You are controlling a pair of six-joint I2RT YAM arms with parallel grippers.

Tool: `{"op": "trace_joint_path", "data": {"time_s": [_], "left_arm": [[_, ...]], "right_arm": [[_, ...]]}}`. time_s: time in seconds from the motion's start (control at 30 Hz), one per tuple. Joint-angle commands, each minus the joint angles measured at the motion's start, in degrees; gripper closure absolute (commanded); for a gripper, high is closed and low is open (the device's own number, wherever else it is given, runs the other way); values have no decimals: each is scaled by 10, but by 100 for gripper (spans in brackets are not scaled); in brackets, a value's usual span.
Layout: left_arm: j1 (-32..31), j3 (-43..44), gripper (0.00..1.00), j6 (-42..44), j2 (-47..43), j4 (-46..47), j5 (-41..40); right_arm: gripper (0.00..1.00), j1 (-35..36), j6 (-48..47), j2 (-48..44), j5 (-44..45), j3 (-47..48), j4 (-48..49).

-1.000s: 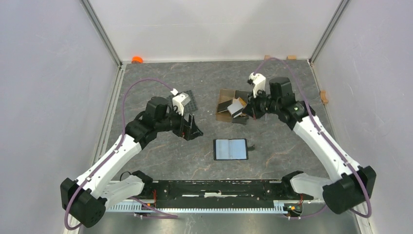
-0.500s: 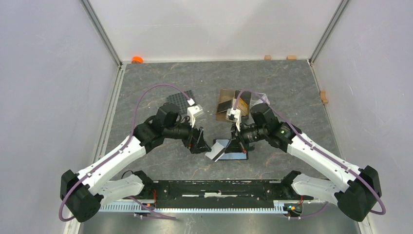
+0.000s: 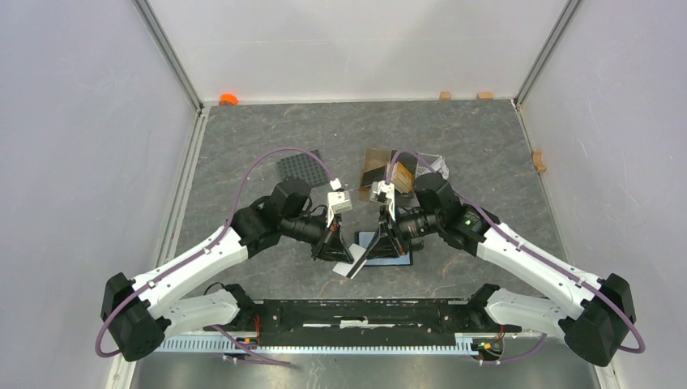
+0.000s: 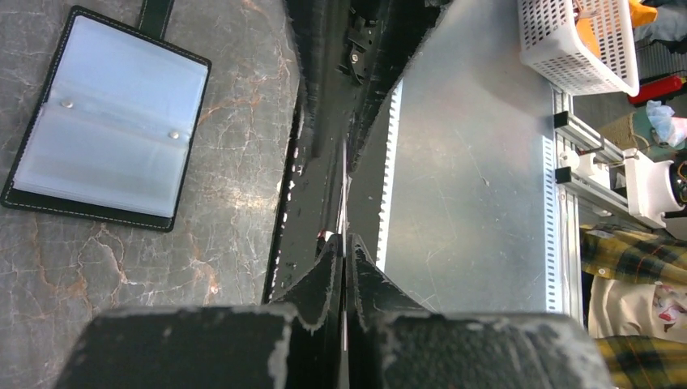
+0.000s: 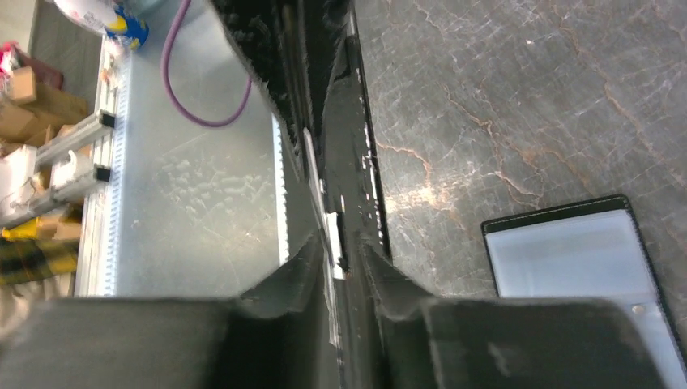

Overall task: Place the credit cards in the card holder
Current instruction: Pick up the credit card from the storage box.

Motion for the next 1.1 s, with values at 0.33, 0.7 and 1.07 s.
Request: {"op": "trace_joint_path", "data": {"time_s": [0.33,0.7,1.07], "left_arm": [[-3,-132,98,-280,-150,339,-164],[-9,-203,98,-375,-153,464,-179],[-15,-183,29,-321,-98,314,-280]], "right_arm": [[28,-4,226,-122,80,-133,332],[63,-2,403,-95,53,-224,609],[100,-80,331,-73,119,-209,376]]}}
